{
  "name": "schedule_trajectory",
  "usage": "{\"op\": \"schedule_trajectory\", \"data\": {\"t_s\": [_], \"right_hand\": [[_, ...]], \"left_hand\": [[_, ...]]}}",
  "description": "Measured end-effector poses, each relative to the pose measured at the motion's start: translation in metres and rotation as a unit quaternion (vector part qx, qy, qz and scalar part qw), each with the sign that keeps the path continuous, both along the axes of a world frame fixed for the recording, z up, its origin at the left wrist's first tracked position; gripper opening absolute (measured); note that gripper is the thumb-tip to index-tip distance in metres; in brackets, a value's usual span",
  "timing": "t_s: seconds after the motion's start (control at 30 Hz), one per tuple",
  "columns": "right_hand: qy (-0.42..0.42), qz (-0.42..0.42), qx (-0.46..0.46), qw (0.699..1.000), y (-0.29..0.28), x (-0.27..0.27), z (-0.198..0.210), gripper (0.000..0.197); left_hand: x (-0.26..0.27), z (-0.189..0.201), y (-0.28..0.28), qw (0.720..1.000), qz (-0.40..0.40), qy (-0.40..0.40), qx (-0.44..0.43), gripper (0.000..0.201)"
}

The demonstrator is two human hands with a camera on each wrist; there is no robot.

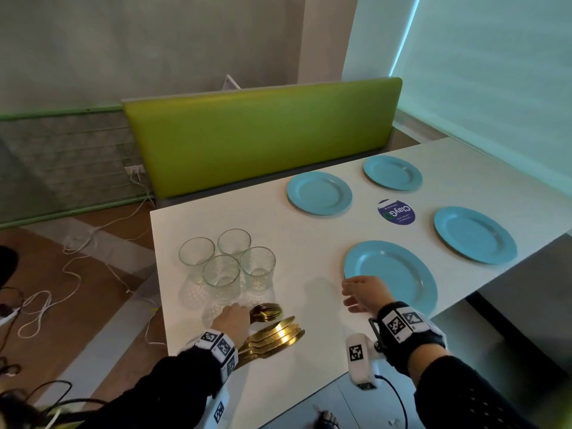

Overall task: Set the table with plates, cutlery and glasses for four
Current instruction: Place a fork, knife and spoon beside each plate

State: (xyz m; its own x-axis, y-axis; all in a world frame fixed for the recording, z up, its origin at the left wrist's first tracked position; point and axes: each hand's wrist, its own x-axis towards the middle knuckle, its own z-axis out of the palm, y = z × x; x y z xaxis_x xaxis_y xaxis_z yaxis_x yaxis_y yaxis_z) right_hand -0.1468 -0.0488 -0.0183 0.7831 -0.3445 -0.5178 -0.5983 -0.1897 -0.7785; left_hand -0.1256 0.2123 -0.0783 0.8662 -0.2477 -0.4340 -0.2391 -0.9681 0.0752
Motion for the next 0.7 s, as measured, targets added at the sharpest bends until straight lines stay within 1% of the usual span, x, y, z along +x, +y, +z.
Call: {"op": "schedule_trajectory", "data": {"t_s": [0.13,0.3,0.4,0.47,0.57,0.7], "right_hand": [[-0.001,-0.007,-0.002,1.000,-0.004,-0.002,-0.001,0.006],[0.002,-0.003,-0.008,1.000,-0.005,-0.006,0.001,0.007],[0.002,-0.003,-0.011,1.000,-0.004,-0.007,0.002,0.007],[0.003,0.002,-0.017,1.000,-0.002,-0.007,0.003,0.008],[-0.004,0.015,-0.012,1.000,0.005,-0.007,0.006,0.013],[-0.032,0.046,0.005,0.998,0.013,-0.001,0.016,0.019]], "left_hand": [[0.005,0.000,0.000,1.000,0.009,0.013,0.007,0.034],[0.006,0.003,-0.002,0.998,0.043,0.026,-0.022,0.031],[0.008,0.017,-0.011,0.996,0.054,0.022,-0.061,0.032],[0.012,0.032,-0.022,0.992,0.063,0.018,-0.105,0.029],[0.024,0.055,-0.047,0.976,0.075,0.015,-0.203,0.026],[0.040,0.084,-0.085,0.938,0.092,0.026,-0.333,0.022]]}}
